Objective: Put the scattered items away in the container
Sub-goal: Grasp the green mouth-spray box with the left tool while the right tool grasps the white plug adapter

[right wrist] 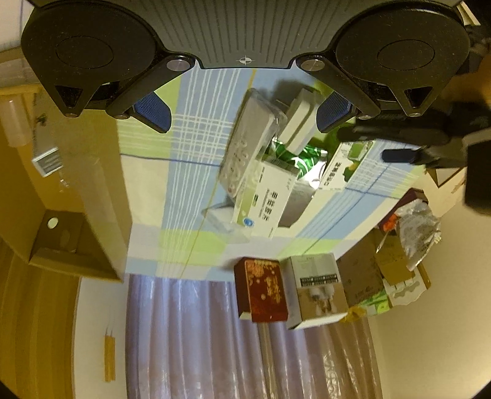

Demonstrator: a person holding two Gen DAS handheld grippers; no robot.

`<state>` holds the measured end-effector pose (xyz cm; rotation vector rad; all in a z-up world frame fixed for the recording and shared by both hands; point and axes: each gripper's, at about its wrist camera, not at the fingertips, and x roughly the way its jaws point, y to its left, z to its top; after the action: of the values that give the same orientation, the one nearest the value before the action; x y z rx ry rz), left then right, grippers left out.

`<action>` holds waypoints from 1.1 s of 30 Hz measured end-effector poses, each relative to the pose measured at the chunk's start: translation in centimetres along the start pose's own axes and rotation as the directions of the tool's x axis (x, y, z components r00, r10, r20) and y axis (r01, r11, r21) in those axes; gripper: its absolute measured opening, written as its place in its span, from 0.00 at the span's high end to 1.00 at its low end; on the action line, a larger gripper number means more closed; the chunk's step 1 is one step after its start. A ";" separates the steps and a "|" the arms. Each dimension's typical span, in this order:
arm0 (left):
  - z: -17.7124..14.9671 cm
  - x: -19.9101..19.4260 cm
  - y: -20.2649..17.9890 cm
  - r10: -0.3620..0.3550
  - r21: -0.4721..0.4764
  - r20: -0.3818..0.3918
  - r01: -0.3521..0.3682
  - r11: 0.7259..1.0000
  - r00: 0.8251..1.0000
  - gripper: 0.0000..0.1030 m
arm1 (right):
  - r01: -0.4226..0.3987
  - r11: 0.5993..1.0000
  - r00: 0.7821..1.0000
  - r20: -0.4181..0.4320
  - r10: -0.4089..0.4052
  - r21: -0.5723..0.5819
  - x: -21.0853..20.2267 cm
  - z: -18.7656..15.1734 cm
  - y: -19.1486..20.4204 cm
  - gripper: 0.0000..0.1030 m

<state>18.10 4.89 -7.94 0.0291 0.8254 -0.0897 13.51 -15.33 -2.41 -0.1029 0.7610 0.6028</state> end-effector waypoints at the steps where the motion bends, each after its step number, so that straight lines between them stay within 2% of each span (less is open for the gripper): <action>1: 0.2 0.7 0.1 -0.002 -0.003 -0.013 0.002 1.000 1.000 0.27 | -0.003 1.000 1.000 -0.005 0.003 -0.003 0.3 -0.1 0.0 0.00; 4: 0.4 2.1 0.3 0.005 -0.019 -0.043 -0.005 1.000 0.999 0.34 | -0.011 1.000 1.000 -0.015 0.011 -0.006 1.0 -0.2 0.3 0.00; 5: 0.4 2.4 0.4 0.007 -0.023 -0.051 -0.008 1.000 0.999 0.42 | -0.014 1.000 1.000 -0.018 0.014 -0.007 1.2 -0.2 0.4 0.00; 9: 0.0 1.8 0.9 0.023 -0.033 -0.065 -0.026 0.999 0.998 0.50 | -0.026 1.000 0.999 -0.022 0.025 -0.008 1.8 -0.2 0.9 0.00; 17: -2.0 -2.1 2.9 0.049 -0.085 -0.067 -0.055 0.995 0.997 0.51 | -0.035 0.997 0.999 -0.022 0.033 -0.069 2.7 -0.4 4.3 0.00; 18: -2.2 -2.4 3.0 0.054 -0.084 -0.068 -0.059 0.995 0.996 0.51 | -0.040 0.995 0.999 -0.027 0.037 -0.087 3.0 -0.5 4.9 0.05; 19: -2.5 -2.7 3.2 0.056 -0.086 -0.071 -0.062 0.994 0.996 0.51 | -0.039 0.994 0.999 -0.037 0.035 -0.101 3.4 -0.5 5.5 0.15; 23: -3.1 -3.0 3.9 0.041 -0.113 -0.083 -0.050 0.992 0.996 0.51 | -0.017 0.994 0.998 -0.057 0.011 -0.104 4.7 -0.6 6.5 0.19; 24: -3.2 -2.9 3.9 0.039 -0.111 -0.085 -0.048 0.993 0.996 0.51 | -0.010 0.996 0.998 -0.067 0.004 -0.092 5.1 -0.6 6.6 0.24; 25: -3.3 -2.9 3.9 0.038 -0.106 -0.087 -0.047 0.993 0.996 0.51 | -0.007 0.997 0.997 -0.083 0.001 -0.073 5.4 -0.6 6.6 0.36; 26: -3.3 -2.8 3.8 0.038 -0.099 -0.087 -0.047 0.994 0.995 0.51 | 0.004 0.998 0.996 -0.088 -0.009 -0.062 5.6 -0.6 6.6 0.40; 33: -3.6 -2.4 3.3 0.013 -0.067 -0.085 -0.018 0.998 0.996 0.50 | 0.050 0.998 0.995 -0.085 -0.052 -0.029 6.0 -0.3 6.9 0.40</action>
<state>14.15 8.54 -8.69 -0.0251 0.9119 -0.0459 12.94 -6.81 -5.82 -0.1731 0.8307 0.5631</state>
